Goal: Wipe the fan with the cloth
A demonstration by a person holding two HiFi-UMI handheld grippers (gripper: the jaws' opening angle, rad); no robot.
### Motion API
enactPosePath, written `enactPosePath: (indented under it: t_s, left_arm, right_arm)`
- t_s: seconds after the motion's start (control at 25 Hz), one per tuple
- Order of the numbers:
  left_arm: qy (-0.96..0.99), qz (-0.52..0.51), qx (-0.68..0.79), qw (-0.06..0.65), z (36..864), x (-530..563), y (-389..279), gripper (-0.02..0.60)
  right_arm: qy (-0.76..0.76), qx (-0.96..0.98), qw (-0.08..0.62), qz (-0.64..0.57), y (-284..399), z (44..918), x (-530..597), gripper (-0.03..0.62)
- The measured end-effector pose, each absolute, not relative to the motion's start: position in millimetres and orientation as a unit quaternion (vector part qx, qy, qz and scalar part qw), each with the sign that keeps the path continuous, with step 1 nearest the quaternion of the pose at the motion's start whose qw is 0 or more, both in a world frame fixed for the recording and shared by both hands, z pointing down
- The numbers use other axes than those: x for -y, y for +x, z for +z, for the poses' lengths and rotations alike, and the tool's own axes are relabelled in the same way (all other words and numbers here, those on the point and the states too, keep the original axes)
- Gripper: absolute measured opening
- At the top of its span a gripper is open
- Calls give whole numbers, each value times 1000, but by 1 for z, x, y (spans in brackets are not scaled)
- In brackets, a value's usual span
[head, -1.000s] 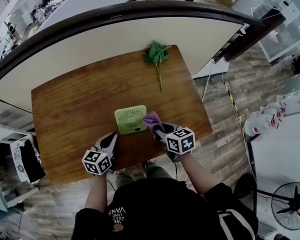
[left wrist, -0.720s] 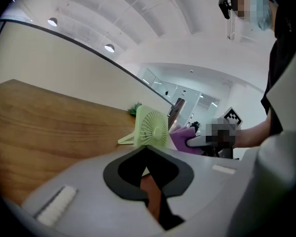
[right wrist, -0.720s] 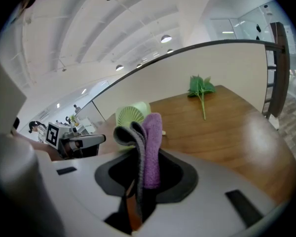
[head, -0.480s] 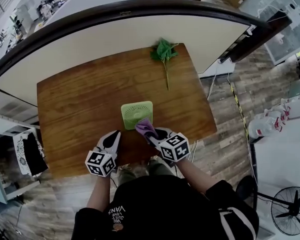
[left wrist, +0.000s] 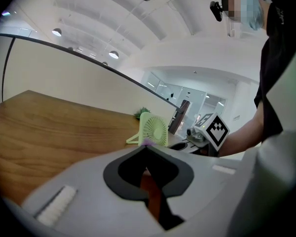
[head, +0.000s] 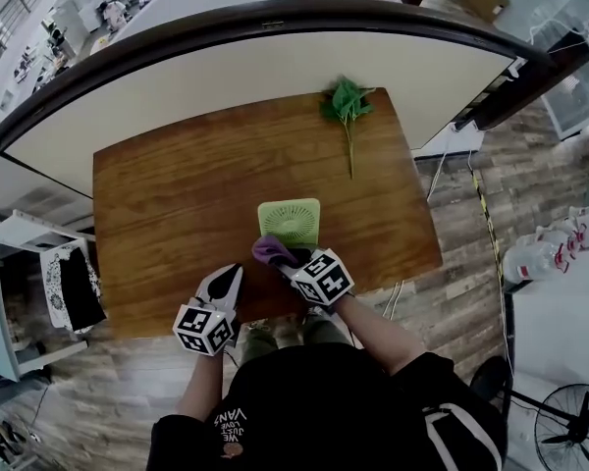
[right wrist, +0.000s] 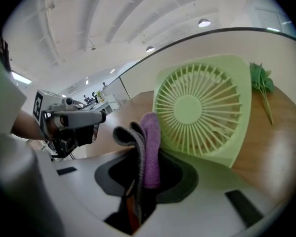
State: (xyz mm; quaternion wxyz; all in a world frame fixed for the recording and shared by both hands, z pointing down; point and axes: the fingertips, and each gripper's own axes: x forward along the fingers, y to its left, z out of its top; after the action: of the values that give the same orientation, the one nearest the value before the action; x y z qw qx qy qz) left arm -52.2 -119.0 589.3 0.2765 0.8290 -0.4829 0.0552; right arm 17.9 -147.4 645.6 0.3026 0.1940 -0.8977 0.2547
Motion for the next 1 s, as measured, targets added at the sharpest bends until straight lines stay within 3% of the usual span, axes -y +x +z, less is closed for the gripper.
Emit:
enactPosePath:
  t_s: [1.0]
  left_arm:
    - [863, 73, 423, 269, 587, 144, 3, 11]
  right_arm:
    - [370, 816, 269, 354, 160, 654, 157, 100]
